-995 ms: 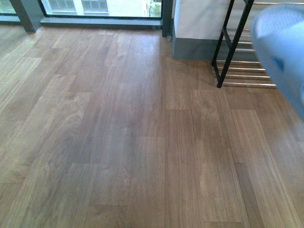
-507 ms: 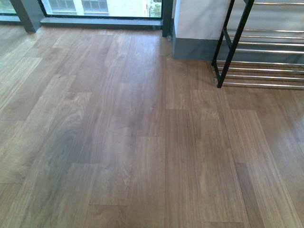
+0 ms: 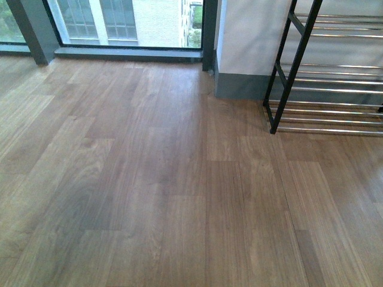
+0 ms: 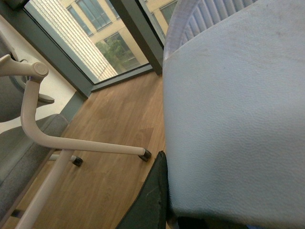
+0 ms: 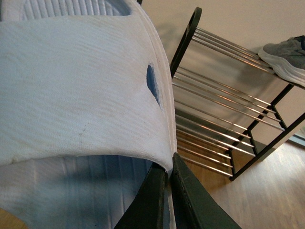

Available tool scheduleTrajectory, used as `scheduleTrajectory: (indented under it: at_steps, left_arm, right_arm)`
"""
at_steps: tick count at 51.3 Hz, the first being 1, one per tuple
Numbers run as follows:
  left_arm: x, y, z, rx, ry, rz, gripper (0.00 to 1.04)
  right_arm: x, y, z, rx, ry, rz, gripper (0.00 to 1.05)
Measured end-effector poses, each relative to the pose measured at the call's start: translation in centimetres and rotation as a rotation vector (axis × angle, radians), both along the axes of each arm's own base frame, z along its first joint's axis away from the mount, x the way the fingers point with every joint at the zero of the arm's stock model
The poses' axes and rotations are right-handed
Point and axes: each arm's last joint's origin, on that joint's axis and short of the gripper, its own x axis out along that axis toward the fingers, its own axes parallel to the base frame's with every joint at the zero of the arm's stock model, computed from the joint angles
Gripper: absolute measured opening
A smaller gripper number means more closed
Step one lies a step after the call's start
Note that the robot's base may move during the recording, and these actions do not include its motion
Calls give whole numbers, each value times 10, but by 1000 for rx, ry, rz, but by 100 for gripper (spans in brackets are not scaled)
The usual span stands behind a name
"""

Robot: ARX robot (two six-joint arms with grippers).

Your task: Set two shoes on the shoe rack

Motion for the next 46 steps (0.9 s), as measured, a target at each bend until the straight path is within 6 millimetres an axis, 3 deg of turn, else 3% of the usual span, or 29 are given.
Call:
scheduleTrajectory:
  at_steps: [46]
  left_arm:
    - [0,0,0,0,1,-5,2]
  right_arm:
    - [0,0,-1,-1,4,-7,1]
